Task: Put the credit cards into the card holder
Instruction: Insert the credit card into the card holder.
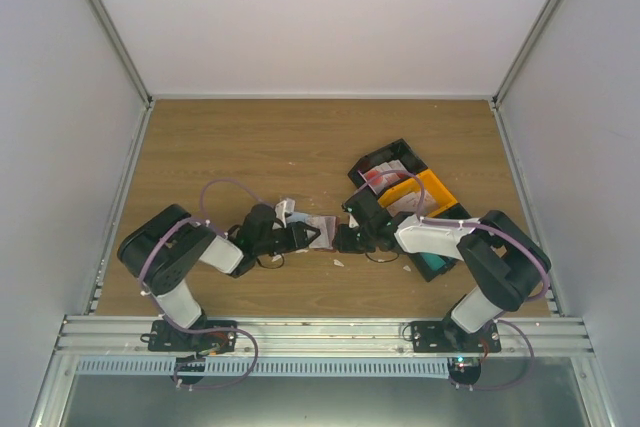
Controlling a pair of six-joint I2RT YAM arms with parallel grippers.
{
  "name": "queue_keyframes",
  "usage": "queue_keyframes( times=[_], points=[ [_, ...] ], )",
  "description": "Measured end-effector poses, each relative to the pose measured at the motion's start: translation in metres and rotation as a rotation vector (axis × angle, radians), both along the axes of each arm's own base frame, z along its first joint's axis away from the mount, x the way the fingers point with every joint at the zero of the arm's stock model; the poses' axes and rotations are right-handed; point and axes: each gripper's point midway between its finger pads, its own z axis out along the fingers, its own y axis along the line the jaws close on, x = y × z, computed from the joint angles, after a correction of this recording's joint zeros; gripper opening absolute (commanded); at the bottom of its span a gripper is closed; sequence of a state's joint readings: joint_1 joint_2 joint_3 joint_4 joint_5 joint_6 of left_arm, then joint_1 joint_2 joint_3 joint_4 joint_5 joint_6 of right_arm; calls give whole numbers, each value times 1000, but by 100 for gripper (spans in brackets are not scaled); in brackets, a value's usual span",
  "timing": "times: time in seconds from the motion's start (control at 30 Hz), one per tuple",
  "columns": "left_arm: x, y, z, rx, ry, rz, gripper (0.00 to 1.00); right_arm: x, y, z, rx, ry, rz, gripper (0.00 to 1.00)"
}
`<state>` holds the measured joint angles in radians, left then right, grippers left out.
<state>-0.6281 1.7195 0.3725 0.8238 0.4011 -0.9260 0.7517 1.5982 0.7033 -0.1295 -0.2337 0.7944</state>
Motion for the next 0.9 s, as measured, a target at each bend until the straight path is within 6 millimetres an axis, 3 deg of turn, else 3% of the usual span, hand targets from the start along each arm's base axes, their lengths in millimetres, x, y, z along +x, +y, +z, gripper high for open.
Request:
queue_keyframes(
  times=[0.13, 0.47, 0.63, 0.9],
  points=[
    [-3, 5, 4, 45, -4, -3, 56, 0, 1, 0, 3, -2, 0, 15],
    [8, 12, 6, 176, 8, 29, 65, 1, 2, 0, 7, -2, 2, 14],
    [11, 16, 8, 231, 37, 43, 80, 1, 2, 1, 11, -3, 4, 14],
    [8, 30, 15, 315, 133, 98, 91, 1, 3, 1, 12, -3, 5, 15]
  ],
)
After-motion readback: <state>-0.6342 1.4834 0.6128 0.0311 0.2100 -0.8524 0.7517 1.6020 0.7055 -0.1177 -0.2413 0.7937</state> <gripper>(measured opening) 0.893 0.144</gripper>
